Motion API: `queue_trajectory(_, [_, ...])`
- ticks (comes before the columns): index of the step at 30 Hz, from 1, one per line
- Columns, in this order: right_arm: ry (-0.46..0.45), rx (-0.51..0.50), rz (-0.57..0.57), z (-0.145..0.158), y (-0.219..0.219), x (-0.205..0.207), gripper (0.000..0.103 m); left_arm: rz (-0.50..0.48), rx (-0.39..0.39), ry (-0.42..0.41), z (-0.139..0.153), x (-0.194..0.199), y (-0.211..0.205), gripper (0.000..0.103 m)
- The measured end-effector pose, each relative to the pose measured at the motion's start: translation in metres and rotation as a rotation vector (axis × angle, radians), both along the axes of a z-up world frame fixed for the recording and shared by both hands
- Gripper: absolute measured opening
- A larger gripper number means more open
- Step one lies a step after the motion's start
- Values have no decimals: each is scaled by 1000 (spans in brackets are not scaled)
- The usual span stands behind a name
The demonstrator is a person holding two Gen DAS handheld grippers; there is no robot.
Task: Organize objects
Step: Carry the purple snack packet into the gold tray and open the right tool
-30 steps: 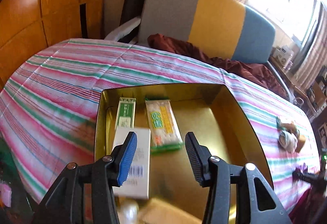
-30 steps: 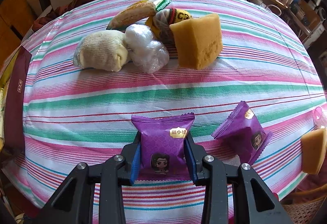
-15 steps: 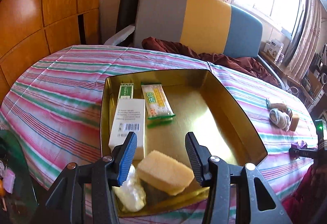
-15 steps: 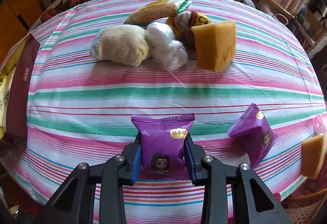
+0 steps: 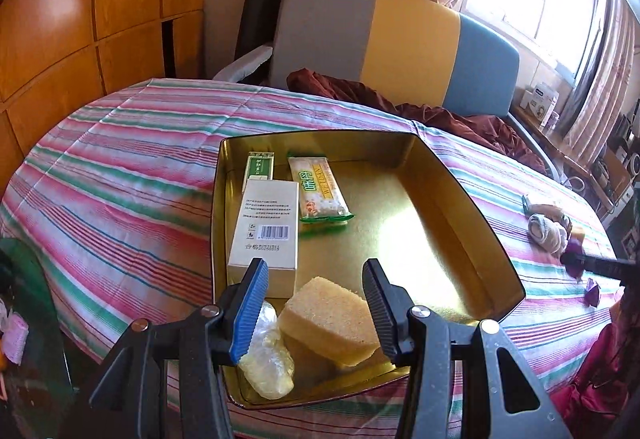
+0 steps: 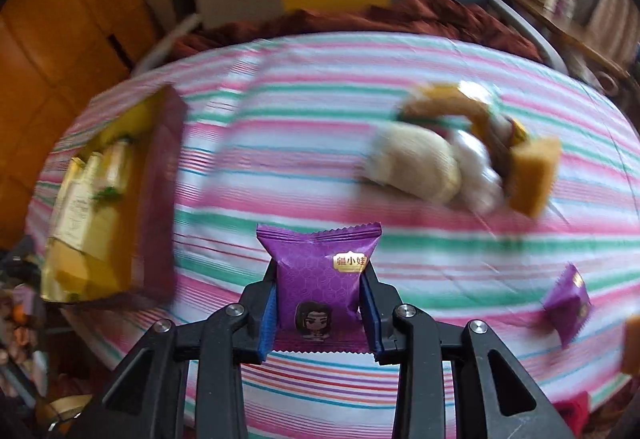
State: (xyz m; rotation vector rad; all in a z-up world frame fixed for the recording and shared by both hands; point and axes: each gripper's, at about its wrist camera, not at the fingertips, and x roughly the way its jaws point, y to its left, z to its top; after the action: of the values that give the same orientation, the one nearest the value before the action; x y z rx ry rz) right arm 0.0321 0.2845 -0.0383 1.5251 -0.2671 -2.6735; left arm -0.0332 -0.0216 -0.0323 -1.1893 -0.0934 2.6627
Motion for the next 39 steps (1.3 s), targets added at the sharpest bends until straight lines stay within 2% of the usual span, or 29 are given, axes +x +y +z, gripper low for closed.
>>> queue_trajectory(4, [70, -34, 134, 24, -63, -14, 36, 32, 24, -12, -2, -2, -13, 50])
queue_trajectory(8, [77, -83, 258, 30, -123, -33, 36, 67, 51, -27, -3, -4, -28, 50])
queue_trajectory(14, [2, -113, 350, -2, -200, -66, 36, 125, 71, -46, -9, -7, -49, 50])
queue_trajectory(17, [-31, -177, 369, -23, -227, -80, 41, 144, 71, -50, -12, -8, -55, 50])
queue_trajectory(19, [-52, -224, 399, -33, -240, -82, 73, 151, 72, -48, -12, -8, -57, 50])
queue_trajectory(20, [-48, -229, 409, -36, -245, -81, 77, 153, 73, -49, -13, -9, -58, 50])
queue_trajectory(23, [-57, -239, 442, -42, -250, -74, 77, 156, 75, -61, -17, -10, -59, 52])
queue_trajectory(29, [-39, -213, 422, -40, -238, -60, 83, 154, 86, -79, -21, -12, -57, 52])
queue_trajectory(31, [-18, -207, 406, -35, -230, -55, 96, 147, 87, -72, -19, -10, -56, 52])
queue_trajectory(33, [14, -193, 392, -28, -221, -50, 103, 139, 82, -63, -17, -9, -53, 52])
queue_trajectory(39, [87, -163, 326, -9, -190, -40, 103, 94, 92, -39, -8, -6, -41, 52])
